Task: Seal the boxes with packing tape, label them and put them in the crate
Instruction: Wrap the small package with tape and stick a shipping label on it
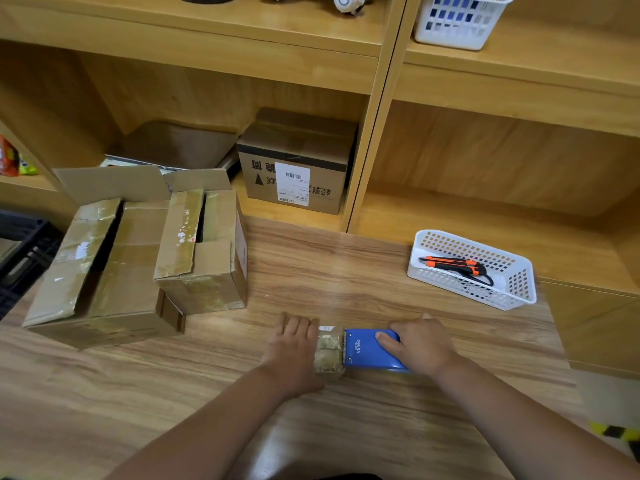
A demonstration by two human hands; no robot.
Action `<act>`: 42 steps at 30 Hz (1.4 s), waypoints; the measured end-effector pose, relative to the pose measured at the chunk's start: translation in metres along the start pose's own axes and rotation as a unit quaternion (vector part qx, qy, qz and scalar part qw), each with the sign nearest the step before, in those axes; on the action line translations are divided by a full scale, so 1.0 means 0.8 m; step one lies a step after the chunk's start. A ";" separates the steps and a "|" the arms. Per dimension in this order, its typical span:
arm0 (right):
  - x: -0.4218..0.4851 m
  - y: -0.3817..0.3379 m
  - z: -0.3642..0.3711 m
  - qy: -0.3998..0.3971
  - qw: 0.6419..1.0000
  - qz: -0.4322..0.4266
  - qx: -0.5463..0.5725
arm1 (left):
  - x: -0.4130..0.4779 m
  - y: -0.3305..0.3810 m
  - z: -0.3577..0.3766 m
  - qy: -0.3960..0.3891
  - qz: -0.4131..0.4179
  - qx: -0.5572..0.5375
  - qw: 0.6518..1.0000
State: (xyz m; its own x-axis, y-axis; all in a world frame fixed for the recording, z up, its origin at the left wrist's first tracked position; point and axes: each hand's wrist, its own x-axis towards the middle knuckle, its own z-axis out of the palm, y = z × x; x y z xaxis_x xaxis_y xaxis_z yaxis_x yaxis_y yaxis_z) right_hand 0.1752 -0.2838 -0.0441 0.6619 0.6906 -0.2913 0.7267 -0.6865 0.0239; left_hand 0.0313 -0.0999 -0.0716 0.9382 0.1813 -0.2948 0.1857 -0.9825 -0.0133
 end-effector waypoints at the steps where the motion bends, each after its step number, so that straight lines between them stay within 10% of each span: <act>1: 0.000 0.000 0.000 0.006 1.000 -0.003 0.001 | 0.003 0.008 -0.001 -0.007 0.005 -0.004 1.000; 8: -0.008 0.015 -0.007 0.011 0.989 0.027 0.146 | 0.010 0.009 -0.012 0.018 -0.016 -0.155 0.988; 14: -0.022 0.013 -0.066 0.046 0.951 0.005 0.306 | -0.006 -0.010 -0.020 0.040 0.003 -0.484 0.874; 21: -0.024 -0.031 -0.087 0.000 0.971 0.006 0.241 | -0.028 -0.015 0.012 -0.010 -0.025 -0.566 0.824; 42: -0.037 -0.056 -0.094 0.025 0.990 -0.032 0.133 | -0.040 -0.050 0.000 0.023 0.012 -0.379 0.925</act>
State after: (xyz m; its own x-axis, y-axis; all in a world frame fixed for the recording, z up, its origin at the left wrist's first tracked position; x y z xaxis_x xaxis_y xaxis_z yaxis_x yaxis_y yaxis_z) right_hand 0.1367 -0.2564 0.0351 0.6293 0.7402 -0.2368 0.6975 -0.6723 -0.2481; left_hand -0.0063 -0.0661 -0.0616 0.9527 0.1788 -0.2459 0.3004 -0.6777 0.6712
